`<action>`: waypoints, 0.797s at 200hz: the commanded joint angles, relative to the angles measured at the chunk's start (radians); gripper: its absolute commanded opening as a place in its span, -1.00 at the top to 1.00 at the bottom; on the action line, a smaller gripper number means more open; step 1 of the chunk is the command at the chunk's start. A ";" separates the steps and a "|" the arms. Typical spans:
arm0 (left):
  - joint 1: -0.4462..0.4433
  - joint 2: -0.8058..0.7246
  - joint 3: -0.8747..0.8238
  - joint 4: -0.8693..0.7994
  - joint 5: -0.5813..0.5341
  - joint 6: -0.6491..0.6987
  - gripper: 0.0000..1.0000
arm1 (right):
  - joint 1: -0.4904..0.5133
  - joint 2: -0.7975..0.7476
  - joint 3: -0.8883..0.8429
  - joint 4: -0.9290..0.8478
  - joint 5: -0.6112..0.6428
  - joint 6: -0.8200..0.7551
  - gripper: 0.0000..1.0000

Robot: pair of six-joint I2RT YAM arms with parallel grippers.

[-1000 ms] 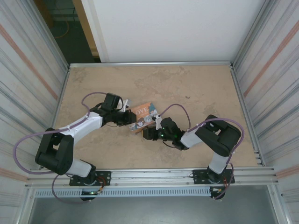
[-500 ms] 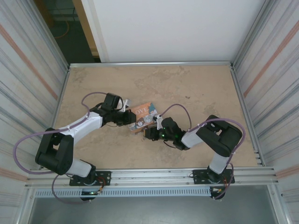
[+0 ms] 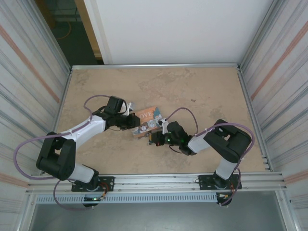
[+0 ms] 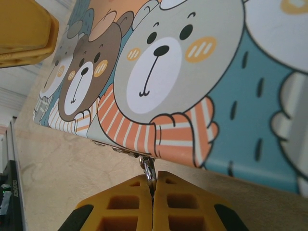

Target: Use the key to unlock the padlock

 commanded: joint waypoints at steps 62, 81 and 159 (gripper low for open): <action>-0.014 -0.070 -0.137 0.002 -0.013 -0.002 0.75 | -0.016 -0.029 -0.071 0.202 0.077 0.183 0.96; -0.016 -0.081 -0.162 0.007 -0.017 -0.006 0.75 | -0.016 -0.014 -0.076 0.234 0.103 0.229 0.96; -0.040 -0.069 -0.189 0.024 -0.033 -0.020 0.76 | -0.033 0.113 -0.065 0.385 0.153 0.387 0.95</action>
